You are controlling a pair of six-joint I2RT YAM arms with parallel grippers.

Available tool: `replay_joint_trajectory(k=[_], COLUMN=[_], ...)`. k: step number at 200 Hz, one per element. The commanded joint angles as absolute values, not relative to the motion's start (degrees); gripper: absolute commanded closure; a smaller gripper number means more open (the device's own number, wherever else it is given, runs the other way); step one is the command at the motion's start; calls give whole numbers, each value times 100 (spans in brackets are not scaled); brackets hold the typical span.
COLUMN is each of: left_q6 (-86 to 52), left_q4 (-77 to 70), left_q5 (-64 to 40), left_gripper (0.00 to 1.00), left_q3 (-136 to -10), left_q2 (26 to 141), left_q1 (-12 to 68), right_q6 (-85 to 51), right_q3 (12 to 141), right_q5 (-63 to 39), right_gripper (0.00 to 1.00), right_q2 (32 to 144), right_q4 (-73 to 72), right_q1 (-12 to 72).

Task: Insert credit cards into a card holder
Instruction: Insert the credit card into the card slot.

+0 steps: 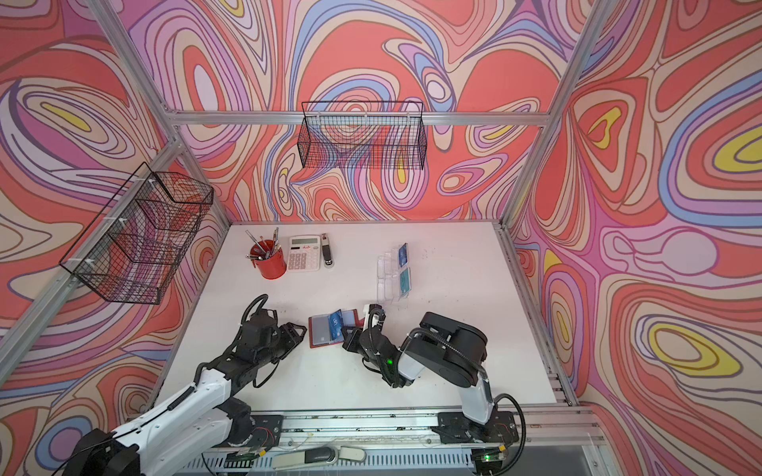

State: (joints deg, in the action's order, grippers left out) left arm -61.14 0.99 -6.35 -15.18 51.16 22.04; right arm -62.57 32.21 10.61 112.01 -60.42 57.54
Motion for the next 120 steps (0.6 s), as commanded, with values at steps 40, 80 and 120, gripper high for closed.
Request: replay_joint_trajectory(k=[40,80,120], left_q6=[-6308,-6433,-6479], left_q4=[-27,26,-26], left_q5=[-439,-311,-332], left_gripper=[46,46,46], left_q3=[-1419,-1392,-1389], left_q2=[5324,5411,5506], left_q1=[2162,2159,2154], right_q6=[-6775,-6983,-7162], right_q3=[3230,3156,3220], right_q5=[1013,1030,1006], right_gripper=[100,100,100], right_q2=[11530,11496,11544], right_q4=[-6179,-6112,-5972], right_q1=[5790,5791,5856])
